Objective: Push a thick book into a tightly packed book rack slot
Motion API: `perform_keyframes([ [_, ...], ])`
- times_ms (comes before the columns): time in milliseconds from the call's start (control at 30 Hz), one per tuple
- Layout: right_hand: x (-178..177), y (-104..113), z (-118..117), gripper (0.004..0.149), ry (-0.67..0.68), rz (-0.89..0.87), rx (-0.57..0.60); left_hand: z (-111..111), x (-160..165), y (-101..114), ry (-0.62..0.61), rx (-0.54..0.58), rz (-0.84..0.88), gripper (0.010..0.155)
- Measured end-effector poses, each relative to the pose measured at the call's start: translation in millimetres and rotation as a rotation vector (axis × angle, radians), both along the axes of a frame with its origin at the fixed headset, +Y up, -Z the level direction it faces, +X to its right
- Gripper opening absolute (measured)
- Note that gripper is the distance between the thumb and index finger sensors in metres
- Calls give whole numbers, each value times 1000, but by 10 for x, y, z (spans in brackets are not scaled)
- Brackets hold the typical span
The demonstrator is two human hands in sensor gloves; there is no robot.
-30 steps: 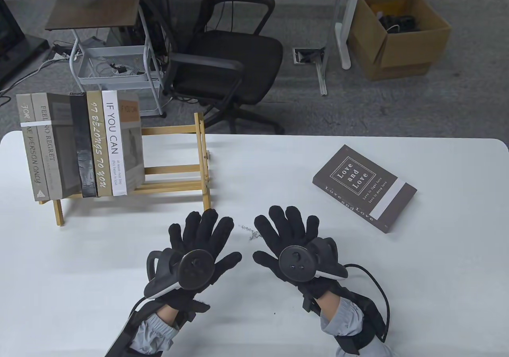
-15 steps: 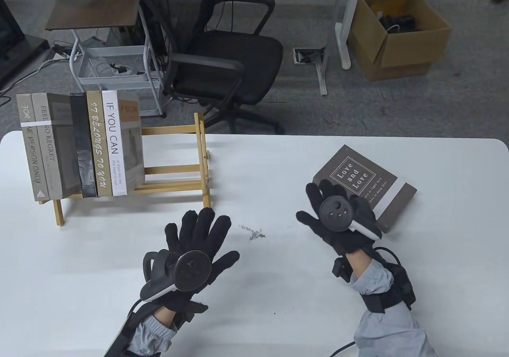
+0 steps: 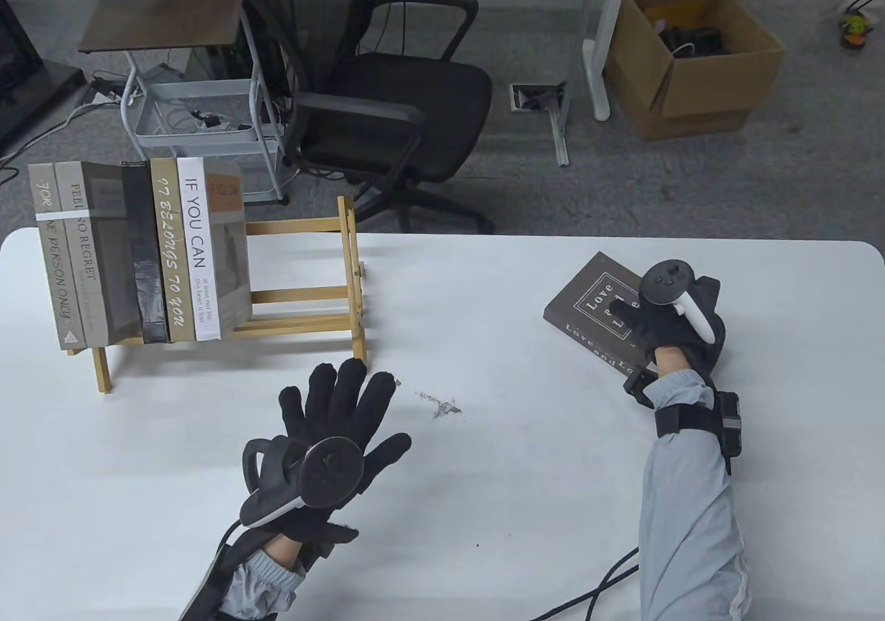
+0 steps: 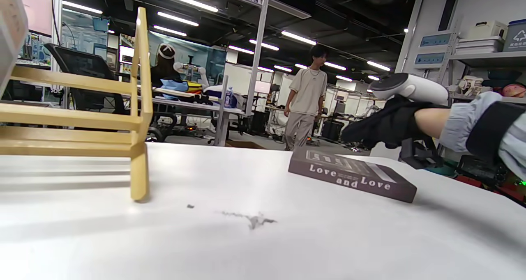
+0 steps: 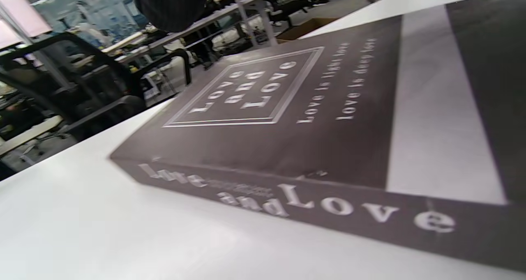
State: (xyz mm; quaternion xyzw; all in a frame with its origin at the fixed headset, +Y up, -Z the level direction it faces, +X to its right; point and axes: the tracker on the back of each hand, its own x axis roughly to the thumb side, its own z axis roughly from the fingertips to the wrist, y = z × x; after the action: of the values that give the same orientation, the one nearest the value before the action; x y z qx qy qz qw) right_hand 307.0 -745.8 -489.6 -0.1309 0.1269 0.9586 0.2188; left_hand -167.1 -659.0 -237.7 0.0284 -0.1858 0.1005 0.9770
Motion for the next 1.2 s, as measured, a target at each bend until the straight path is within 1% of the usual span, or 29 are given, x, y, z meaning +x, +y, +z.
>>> perform_keyframes([
  [200,306,-85,-157,82,-120,-10,-36,-39,-10,-45,19,-13,-22,76],
  [400,459,-191,-292,80,-191,-57,-44,-113,-52,-117,32,-51,-20,76],
  [533,516,-352,-392,75,-210,-58,-120,-147,-72,-152,48,-62,-33,76],
  [600,543,-462,-429,70,-201,-115,-169,-155,-83,-155,53,-63,-34,76],
  [633,556,-480,-439,68,-198,-157,-163,-157,-89,-152,57,-63,-33,76],
  [667,563,-499,-444,66,-225,-182,-112,-159,-98,-150,61,-60,-32,76],
  [700,583,-515,-458,64,-220,-198,-112,-160,-104,-147,64,-58,-31,76],
  [733,610,-527,-460,63,-213,-219,-140,-161,-110,-145,68,-57,-32,75],
  [800,664,-549,-465,57,-226,-266,-120,-163,-114,-144,72,-55,-32,75],
  [867,688,-561,-473,53,-226,-277,-134,-168,-109,-152,72,-56,-36,75],
  [1033,709,-562,-503,46,-263,-248,-127,-200,-105,-194,68,-87,-51,75],
  [1200,655,-530,-549,42,-269,-179,-107,-186,-141,-151,77,-73,-32,75],
])
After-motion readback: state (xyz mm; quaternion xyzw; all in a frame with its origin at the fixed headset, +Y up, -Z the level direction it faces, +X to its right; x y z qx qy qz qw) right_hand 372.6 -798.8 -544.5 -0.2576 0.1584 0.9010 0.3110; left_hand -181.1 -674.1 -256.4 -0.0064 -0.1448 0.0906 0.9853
